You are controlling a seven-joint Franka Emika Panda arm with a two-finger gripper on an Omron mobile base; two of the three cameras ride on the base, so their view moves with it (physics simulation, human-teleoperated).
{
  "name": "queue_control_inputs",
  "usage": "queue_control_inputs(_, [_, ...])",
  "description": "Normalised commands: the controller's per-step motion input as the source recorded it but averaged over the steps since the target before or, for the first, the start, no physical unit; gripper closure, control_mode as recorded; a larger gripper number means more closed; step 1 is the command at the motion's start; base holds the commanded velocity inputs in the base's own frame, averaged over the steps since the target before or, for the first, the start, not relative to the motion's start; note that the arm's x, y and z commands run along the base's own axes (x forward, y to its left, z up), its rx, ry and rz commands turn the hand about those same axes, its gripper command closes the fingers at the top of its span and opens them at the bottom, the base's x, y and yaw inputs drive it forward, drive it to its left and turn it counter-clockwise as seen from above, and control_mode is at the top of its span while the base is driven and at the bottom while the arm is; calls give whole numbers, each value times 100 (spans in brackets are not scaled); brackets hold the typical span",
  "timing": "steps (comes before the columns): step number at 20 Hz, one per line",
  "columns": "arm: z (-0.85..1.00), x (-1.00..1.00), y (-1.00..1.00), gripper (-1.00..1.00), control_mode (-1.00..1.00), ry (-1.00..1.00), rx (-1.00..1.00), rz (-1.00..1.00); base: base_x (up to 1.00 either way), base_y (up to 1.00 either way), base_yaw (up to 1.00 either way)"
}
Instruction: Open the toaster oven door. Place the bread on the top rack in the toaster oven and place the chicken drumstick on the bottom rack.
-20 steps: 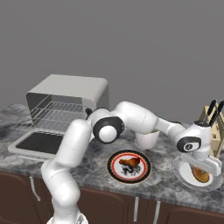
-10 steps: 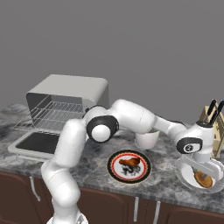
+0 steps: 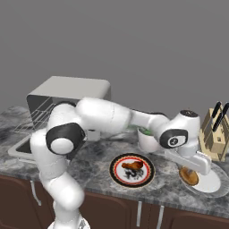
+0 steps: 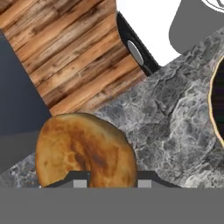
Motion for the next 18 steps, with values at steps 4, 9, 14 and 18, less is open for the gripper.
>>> queue_control_inputs(4, [94,-20,100,100,-100,0,-1,34,0,0,0])
queue_control_inputs(9, [79,-17,100,100,-100,6,0,31,0,0,0])
queue_control_inputs(14, [15,-13,100,100,-100,13,-1,28,0,0,0])
queue_control_inputs(18, [23,8,100,100,-100,11,0,28,0,0,0])
